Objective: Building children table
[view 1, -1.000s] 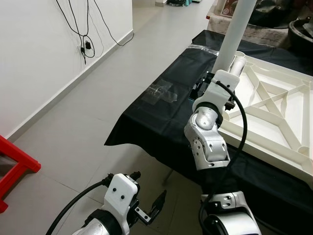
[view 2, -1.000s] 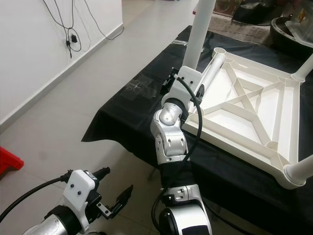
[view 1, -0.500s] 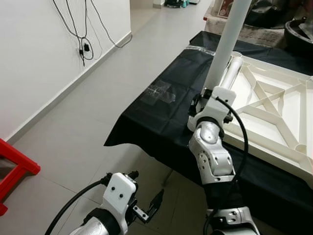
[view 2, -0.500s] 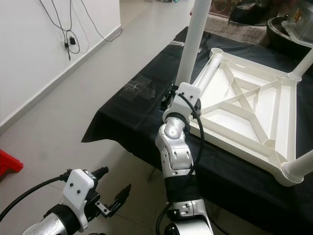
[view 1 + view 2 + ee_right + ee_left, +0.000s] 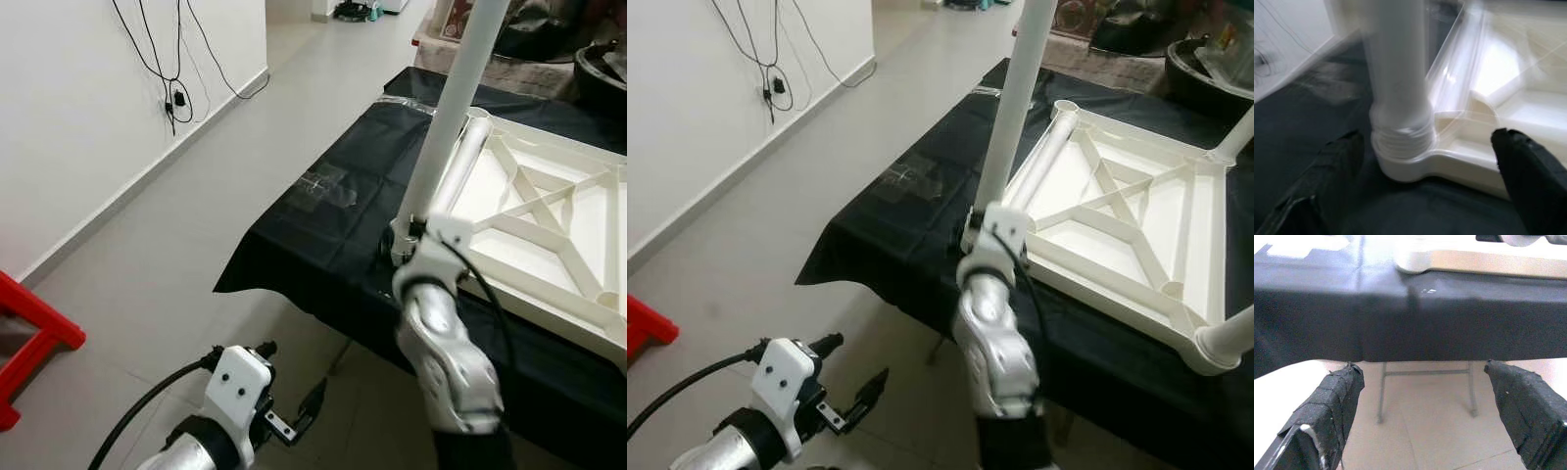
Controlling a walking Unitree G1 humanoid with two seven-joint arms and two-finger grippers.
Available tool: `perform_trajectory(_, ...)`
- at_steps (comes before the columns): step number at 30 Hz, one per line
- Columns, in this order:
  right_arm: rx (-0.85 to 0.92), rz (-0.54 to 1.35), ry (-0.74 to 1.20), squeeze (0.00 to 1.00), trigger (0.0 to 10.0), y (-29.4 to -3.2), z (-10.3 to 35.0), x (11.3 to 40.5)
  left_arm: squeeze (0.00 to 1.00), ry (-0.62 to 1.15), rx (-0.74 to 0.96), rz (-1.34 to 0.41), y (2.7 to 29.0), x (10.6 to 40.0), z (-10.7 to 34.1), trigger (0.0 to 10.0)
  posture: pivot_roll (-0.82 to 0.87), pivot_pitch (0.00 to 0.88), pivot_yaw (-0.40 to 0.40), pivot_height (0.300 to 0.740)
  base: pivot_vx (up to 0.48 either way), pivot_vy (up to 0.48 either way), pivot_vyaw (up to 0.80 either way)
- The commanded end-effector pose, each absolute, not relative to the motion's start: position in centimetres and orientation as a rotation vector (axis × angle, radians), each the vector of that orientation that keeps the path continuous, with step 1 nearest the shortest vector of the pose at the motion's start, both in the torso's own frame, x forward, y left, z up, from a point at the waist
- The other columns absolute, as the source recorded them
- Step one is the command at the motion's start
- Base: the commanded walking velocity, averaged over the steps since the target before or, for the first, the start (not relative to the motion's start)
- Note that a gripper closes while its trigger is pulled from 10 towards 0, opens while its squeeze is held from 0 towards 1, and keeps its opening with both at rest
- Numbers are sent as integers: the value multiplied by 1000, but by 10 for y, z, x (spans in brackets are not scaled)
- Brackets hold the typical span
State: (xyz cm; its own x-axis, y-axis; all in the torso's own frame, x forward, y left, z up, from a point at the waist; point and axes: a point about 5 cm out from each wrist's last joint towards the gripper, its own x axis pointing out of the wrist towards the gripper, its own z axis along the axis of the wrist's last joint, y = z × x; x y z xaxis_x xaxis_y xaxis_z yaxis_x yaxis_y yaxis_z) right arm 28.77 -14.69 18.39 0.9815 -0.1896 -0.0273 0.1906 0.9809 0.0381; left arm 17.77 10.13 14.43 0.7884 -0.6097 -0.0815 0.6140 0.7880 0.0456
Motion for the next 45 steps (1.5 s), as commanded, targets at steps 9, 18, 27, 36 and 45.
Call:
perform_trajectory(9, -32, 106, 66, 0, 10000, -156, 152, 238, 0, 81, 105, -557, 114, 189, 136, 10000, 197, 92, -47, 740, 0, 0, 0)
perform_trajectory(18, -28, 227, 154, 0, 10000, -118, 121, 267, 0, 173, 108, -400, 107, 208, 113, 10000, 183, 0, -43, 740, 0, 0, 0)
perform_trajectory(27, -71, 311, 165, 0, 10000, -112, 110, 282, 0, 174, 106, -318, 109, 237, 100, 10000, 167, 0, -63, 740, 0, 0, -88)
perform_trajectory(36, -72, 314, 169, 0, 10000, -112, 102, 288, 0, 182, 100, -306, 107, 245, 93, 10000, 164, 0, -65, 740, 0, 0, -790)
perform_trajectory(45, -65, 309, 160, 0, 10000, -113, 99, 289, 0, 166, 98, -297, 109, 245, 91, 10000, 173, 0, -65, 740, 0, 0, -788)
